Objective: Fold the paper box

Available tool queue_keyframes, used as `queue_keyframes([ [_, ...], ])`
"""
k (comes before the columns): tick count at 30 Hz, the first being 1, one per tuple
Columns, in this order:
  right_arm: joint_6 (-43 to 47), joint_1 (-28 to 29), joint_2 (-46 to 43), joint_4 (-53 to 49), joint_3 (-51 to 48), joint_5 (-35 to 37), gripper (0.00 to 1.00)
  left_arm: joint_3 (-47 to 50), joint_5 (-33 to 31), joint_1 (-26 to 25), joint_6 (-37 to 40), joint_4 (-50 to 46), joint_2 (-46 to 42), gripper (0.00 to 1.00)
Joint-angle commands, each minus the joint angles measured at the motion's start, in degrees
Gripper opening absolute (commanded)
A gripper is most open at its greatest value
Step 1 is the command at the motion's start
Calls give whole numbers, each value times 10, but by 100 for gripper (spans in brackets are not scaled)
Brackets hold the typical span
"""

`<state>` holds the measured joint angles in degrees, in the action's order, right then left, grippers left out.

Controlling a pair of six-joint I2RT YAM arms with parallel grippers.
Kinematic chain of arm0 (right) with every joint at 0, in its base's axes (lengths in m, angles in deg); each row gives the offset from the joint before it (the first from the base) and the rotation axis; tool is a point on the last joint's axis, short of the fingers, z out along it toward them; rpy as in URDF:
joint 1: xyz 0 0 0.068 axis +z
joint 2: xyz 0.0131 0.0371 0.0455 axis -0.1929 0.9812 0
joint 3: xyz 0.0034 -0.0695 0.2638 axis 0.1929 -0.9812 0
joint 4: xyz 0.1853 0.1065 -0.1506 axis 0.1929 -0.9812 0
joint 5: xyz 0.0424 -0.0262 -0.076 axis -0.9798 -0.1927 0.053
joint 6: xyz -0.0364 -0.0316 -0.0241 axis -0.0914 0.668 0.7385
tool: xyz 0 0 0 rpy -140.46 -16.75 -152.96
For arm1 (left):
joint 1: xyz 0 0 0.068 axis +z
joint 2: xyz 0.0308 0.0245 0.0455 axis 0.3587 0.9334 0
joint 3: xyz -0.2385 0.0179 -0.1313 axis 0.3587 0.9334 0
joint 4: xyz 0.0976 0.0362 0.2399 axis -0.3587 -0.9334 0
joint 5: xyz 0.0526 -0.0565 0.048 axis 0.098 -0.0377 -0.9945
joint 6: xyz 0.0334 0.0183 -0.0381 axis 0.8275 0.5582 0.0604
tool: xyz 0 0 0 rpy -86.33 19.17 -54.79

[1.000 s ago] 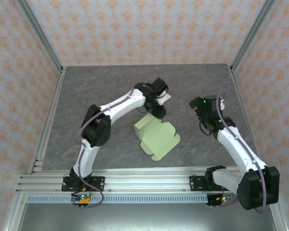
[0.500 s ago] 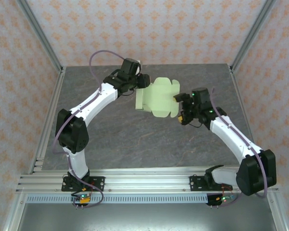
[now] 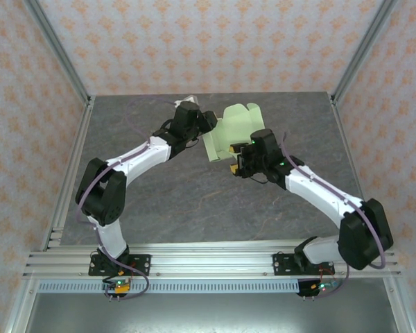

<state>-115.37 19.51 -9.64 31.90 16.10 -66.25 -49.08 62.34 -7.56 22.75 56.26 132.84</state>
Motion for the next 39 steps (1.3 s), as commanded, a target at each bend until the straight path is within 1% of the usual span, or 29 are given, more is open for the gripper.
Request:
queue_keyframes([
  [1,-2,4,19,-31,31,17,61,33,-29,-13,-29,77,-32,29],
  [3,9,4,29,-51,33,38,59,45,-32,-16,-36,85,-28,29],
  [5,13,4,46,-33,28,46,53,53,-31,-19,-47,93,-24,28],
  [7,10,4,75,-10,34,22,49,61,-30,-23,-60,103,-20,28],
  [8,7,5,92,2,39,-2,47,62,-31,-26,-65,106,-18,28],
  [9,8,5,112,4,49,-31,43,61,-31,-29,-65,104,-15,27],
  [10,11,9,122,-1,54,-36,39,60,-31,-31,-64,103,-13,27],
  [12,23,12,129,-34,63,-18,29,68,-34,-37,-62,112,-9,27],
  [16,63,13,138,-92,79,23,18,99,-42,-41,-75,148,14,25],
  [18,107,13,163,-135,103,28,10,116,-37,-42,-89,180,30,25],
  [20,145,14,198,-178,129,19,8,124,-34,-44,-92,201,45,25],
  [22,170,17,237,-224,153,15,2,128,-37,-45,-94,212,59,25],
  [23,186,17,255,-238,162,12,0,132,-38,-46,-96,221,60,24],
  [26,209,21,293,-272,180,28,0,143,-39,-50,-100,251,94,24],
  [27,213,22,300,-277,184,33,2,146,-40,-51,-103,261,100,24],
  [28,214,22,307,-280,188,34,7,148,-39,-53,-109,271,108,24],
  [30,217,24,320,-277,195,22,12,150,-39,-57,-124,281,123,24],
  [33,219,31,337,-287,205,17,14,152,-49,-65,-138,301,141,24],
  [35,218,32,349,-288,211,-1,21,154,-56,-68,-152,314,153,24],
  [36,220,31,348,-289,212,-2,23,156,-59,-69,-162,320,156,24],
  [37,219,32,339,-288,211,2,26,159,-61,-68,-175,329,160,24],
  [39,216,32,300,-272,199,32,35,165,-70,-68,-200,337,158,24],
])
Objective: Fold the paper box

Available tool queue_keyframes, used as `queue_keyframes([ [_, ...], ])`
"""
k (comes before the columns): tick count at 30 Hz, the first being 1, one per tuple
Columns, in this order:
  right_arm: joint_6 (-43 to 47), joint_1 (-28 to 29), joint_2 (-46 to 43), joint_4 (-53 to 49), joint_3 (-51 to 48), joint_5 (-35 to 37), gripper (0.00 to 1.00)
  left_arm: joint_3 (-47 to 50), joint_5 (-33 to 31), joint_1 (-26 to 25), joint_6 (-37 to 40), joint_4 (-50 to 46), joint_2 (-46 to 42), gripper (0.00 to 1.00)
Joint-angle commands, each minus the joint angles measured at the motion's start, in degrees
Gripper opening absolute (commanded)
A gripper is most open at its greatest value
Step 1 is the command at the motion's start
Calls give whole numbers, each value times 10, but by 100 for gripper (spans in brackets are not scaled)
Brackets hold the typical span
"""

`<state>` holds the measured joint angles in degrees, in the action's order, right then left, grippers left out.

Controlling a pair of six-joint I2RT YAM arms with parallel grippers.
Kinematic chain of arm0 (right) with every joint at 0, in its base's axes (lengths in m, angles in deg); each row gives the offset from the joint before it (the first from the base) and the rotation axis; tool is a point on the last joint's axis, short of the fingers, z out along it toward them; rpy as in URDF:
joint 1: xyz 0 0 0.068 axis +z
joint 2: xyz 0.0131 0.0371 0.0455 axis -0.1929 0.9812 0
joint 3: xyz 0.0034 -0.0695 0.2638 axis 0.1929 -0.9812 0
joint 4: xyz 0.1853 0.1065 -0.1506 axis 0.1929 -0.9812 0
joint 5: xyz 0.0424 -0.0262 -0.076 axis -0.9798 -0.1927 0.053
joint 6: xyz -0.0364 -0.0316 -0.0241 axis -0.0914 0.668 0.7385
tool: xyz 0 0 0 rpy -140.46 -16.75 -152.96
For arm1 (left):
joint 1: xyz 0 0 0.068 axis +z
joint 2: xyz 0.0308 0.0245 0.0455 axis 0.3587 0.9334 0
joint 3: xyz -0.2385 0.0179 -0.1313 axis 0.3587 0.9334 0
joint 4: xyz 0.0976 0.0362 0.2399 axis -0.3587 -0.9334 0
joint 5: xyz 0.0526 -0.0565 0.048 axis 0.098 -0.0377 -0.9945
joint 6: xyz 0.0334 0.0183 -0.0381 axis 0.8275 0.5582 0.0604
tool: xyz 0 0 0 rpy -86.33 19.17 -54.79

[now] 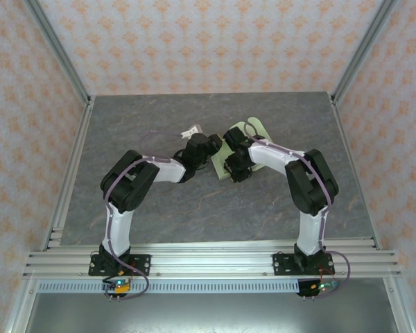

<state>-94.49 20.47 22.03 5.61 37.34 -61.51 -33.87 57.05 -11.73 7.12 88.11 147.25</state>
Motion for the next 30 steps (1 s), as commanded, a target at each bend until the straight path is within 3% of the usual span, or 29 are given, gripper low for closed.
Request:
queue_keyframes([
  [1,7,23,-43,-2,-21,7,41,14,-22,-24,-59,13,8,24],
  [7,27,20,-197,38,-41,95,69,-7,-51,-18,-189,-84,-58,19],
  [14,-11,-9,-392,143,-170,171,79,-14,-95,-11,-297,-78,-103,18],
  [19,-103,-36,-526,338,-333,167,89,-33,-118,-11,-388,-118,-128,18],
  [23,-148,-40,-538,481,-389,155,85,-53,-123,-13,-427,-154,-148,18],
  [30,-214,-47,-452,695,-400,109,81,-71,-114,-20,-461,-187,-170,18],
])
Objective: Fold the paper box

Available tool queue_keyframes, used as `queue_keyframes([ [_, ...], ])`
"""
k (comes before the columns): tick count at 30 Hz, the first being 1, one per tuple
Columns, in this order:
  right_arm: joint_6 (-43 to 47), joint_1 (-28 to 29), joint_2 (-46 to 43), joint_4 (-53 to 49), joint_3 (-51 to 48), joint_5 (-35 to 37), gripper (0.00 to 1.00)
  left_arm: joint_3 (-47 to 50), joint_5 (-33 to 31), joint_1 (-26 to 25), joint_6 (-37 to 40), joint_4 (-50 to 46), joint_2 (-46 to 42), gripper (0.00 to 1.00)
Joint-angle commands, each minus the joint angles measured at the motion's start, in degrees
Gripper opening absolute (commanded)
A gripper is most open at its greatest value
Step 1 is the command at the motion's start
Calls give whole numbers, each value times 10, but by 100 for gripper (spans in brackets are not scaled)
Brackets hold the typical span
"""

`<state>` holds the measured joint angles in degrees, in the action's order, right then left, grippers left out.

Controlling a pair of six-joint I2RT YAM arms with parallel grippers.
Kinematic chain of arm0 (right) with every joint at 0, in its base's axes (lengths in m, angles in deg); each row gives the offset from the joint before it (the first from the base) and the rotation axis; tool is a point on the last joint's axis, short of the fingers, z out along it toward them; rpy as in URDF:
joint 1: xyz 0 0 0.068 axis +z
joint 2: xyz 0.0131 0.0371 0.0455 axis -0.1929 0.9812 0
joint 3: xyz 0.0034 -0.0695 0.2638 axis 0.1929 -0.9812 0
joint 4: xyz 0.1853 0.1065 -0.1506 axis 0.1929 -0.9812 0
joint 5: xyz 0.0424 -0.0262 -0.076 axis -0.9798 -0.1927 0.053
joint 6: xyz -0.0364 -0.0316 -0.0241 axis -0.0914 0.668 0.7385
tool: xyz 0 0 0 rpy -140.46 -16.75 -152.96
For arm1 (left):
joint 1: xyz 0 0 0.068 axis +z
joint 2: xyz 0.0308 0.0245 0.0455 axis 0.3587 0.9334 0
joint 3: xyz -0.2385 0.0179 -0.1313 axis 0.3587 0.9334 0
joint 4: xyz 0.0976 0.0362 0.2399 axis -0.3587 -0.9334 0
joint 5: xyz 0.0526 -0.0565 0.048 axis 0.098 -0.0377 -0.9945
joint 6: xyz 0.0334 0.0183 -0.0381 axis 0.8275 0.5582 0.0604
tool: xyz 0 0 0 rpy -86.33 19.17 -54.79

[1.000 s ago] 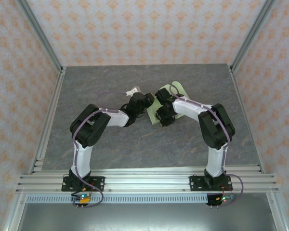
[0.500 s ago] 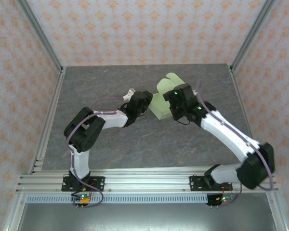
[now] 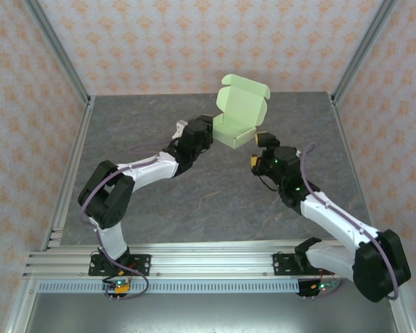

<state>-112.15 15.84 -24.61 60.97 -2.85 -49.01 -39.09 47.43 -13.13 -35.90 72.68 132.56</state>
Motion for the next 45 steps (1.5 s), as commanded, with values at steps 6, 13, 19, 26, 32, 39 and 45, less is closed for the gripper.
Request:
queue_keyframes([
  [6,-26,0,21,171,15,-13,75,-15,-18,-12,-48,-46,-30,18],
  [13,-28,15,70,204,28,-34,62,-11,-17,-13,-58,-48,-42,17],
  [19,1,24,93,190,48,-45,62,-7,-15,-13,-62,-45,-44,18],
  [26,12,26,111,204,56,-57,49,4,-15,-12,-57,-30,-50,20],
  [32,42,14,113,192,57,-79,47,34,9,-4,-9,46,-55,65],
  [39,77,-50,100,211,57,-169,43,119,91,40,127,85,-116,100],
  [45,183,-125,95,185,94,-318,42,146,267,127,349,12,-206,100],
])
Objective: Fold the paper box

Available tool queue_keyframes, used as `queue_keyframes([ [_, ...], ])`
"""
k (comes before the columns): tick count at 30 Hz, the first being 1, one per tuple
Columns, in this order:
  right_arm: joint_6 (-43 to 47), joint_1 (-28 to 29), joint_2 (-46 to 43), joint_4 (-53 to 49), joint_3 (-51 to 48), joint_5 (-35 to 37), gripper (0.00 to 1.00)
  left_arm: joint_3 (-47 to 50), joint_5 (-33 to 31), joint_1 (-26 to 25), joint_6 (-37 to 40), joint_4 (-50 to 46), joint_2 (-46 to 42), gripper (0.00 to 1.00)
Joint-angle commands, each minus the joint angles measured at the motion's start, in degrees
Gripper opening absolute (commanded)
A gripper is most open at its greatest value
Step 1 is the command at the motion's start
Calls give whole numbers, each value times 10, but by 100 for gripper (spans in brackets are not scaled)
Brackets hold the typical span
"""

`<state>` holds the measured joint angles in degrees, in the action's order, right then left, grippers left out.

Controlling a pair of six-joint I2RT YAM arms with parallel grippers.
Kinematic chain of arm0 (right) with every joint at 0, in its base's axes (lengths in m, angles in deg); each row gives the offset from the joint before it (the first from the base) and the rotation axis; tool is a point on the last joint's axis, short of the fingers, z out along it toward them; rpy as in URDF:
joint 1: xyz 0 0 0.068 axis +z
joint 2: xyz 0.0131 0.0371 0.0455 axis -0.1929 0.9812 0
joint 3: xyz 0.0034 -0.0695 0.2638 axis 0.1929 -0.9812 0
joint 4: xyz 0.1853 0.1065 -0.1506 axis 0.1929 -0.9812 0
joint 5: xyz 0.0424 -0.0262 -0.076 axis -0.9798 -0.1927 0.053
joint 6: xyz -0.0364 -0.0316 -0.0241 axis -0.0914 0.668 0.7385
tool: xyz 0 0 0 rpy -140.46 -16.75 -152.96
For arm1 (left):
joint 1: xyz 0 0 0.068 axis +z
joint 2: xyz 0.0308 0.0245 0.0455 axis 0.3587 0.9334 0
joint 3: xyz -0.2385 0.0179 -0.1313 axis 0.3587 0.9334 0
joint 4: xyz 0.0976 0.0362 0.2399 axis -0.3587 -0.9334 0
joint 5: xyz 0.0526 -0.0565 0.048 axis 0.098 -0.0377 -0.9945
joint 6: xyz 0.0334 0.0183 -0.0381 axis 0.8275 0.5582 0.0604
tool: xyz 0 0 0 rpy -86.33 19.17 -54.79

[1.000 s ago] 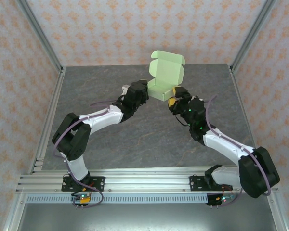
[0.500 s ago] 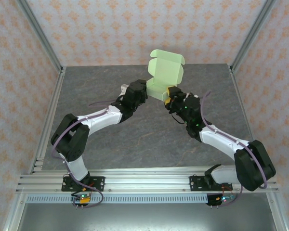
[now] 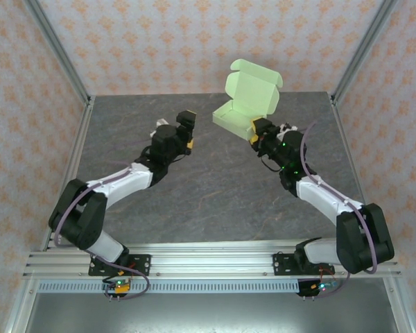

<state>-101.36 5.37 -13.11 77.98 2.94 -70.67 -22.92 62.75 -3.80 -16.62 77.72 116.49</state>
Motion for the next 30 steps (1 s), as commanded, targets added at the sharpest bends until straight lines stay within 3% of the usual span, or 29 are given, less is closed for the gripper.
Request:
queue_keyframes([
  [1,92,-28,-21,11,41,-119,41,-39,151,45,204,-86,-54,100],
  [4,173,-45,-17,-25,75,-194,41,-128,242,57,364,-241,-62,100],
  [7,251,-46,-18,-79,107,-239,41,-163,319,57,440,-283,-57,100],
  [17,229,-46,-3,-23,141,-306,41,-164,430,56,408,-184,-41,100],
  [23,207,-45,-8,-9,148,-317,41,-170,434,57,450,-219,-48,100],
  [30,177,-46,-6,21,151,-327,41,-176,446,63,417,-176,-41,100],
])
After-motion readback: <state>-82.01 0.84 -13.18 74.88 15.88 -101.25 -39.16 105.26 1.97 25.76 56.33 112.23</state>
